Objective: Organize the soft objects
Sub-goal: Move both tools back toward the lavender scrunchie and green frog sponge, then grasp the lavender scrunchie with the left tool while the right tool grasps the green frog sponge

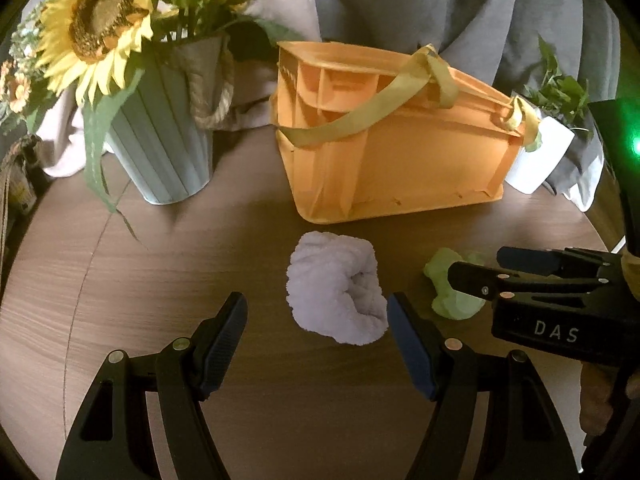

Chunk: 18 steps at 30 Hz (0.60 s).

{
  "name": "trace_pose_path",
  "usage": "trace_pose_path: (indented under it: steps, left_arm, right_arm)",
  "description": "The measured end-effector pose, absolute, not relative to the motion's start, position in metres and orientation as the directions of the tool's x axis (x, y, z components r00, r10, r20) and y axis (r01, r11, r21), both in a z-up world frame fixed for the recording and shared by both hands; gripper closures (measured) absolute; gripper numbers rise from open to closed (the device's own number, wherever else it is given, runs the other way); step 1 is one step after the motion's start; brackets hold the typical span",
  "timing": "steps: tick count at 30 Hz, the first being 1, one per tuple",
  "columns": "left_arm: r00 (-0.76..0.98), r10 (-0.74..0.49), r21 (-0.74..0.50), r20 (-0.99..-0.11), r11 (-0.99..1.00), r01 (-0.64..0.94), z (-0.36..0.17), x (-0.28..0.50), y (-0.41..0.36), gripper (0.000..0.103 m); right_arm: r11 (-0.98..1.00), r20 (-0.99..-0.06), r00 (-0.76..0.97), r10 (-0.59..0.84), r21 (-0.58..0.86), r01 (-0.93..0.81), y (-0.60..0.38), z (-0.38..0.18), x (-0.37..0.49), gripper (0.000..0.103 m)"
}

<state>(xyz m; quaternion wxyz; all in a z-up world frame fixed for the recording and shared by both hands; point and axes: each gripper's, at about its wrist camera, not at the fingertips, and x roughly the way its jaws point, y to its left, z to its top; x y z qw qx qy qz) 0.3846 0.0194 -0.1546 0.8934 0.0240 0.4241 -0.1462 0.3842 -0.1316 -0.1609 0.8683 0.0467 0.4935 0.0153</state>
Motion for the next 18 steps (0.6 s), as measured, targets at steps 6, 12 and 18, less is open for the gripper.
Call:
trace_pose_path:
  steps: [6, 12, 18]
  left_arm:
    - [0.577, -0.241, -0.097, -0.78, 0.959, 0.268, -0.167, 0.398, 0.016, 0.034]
    - [0.538, -0.253, -0.123, -0.804, 0.956, 0.265, -0.179, 0.406, 0.012, 0.052]
    - [0.533, -0.253, -0.137, -0.808, 0.959, 0.247, -0.184, 0.406, 0.015, 0.072]
  right_arm:
    - [0.995, -0.869, 0.489, 0.077, 0.099, 0.018, -0.134, -0.172, 0.394, 0.04]
    - [0.994, -0.877, 0.472, 0.09, 0.112, 0.018, -0.134, -0.179, 0.399, 0.041]
    - [0.991, -0.877, 0.467, 0.115, 0.132, 0.004, -0.129, -0.182, 0.401, 0.055]
